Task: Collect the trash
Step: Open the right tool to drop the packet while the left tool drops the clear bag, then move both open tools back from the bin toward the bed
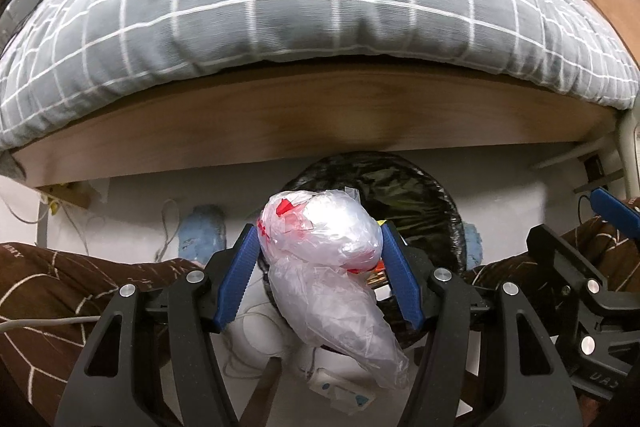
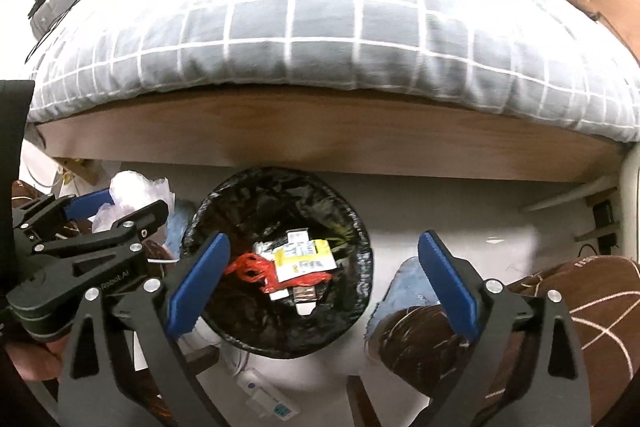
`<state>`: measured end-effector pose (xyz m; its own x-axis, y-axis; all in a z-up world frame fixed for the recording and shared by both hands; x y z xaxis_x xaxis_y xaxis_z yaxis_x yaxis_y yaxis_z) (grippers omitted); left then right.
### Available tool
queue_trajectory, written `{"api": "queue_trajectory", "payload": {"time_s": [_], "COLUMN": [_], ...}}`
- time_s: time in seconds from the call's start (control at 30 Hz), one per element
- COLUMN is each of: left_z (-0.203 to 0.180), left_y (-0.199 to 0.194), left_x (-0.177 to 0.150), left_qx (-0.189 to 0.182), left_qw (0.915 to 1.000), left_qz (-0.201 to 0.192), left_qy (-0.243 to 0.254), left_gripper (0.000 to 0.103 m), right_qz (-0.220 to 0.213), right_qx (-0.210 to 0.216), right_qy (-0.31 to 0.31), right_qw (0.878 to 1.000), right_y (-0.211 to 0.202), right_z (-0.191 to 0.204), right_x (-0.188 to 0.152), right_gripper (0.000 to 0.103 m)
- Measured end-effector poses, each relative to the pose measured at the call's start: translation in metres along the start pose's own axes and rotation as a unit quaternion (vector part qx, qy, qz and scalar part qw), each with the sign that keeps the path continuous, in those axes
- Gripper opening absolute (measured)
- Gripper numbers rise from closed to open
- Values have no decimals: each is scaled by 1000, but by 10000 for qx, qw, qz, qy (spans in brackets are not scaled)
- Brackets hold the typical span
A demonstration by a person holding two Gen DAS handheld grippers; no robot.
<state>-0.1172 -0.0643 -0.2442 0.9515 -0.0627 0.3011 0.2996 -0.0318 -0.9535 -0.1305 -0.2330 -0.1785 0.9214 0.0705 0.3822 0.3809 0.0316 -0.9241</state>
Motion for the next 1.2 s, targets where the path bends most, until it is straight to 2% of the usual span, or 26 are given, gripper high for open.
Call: {"api": "queue_trajectory", "payload": {"time_s": [0.37,0.57,0.7,0.87,1.2], "left_z": [-27,-20,-16,-4,15], "left_y": [7,12,12,7,-28], "left_x": [0,-1,0,3,19], "left_qx": [-123,-8,9,78,159], "left_qw": [9997,9997,9999,9999,9984], "left_qz": [85,93,57,-68,-509], "left_qy": [200,208,153,20,-179], "left_gripper": [65,81,87,96,97], "right_qz": [7,30,10,-105,-498], "right_qx": [-122,-126,-128,-128,-172], "right_qy": [441,437,427,358,193], "right_qw": [9990,9990,9990,9992,9984], "right_y": [1,4,2,-6,-33], "right_z": [-30,-28,-26,-23,-15], "right_x": [-2,-2,0,7,28], "right_gripper": [92,92,92,92,92]}}
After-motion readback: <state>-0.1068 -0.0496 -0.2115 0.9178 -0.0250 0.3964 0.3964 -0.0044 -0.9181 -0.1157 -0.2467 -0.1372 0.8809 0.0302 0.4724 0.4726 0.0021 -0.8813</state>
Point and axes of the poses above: each gripper's, at about its wrist camera, not at the fingertips, and y roughly the way its jaws point, z to its left, x to its top, the point moved 5 cm from there along y, roughly the way its jaws point, and after that the axes turned 1 degree about z, right-handed, at the moved point
